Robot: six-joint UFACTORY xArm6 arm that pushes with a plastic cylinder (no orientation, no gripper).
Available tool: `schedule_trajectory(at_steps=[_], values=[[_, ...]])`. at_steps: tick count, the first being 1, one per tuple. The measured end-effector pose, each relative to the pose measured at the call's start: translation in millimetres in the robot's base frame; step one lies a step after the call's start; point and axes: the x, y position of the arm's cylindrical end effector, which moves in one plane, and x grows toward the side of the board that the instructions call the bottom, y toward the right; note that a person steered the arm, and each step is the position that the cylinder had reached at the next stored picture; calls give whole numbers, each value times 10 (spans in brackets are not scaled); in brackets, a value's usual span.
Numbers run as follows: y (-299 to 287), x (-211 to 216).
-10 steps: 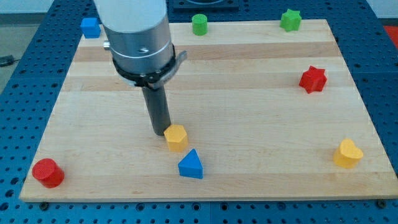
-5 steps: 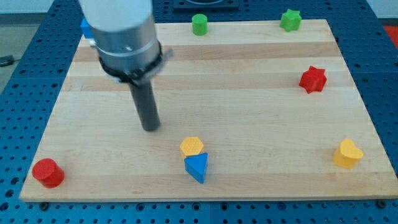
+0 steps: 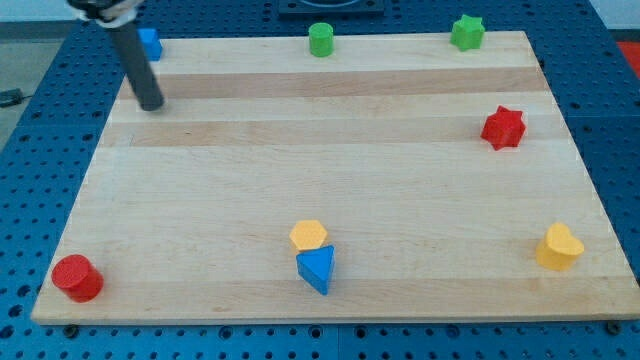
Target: Move your hand to the top left of the board
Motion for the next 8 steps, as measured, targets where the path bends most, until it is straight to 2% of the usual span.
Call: schedule_trajectory(at_steps=[1, 8], values=[[-352, -28], [-359, -428]])
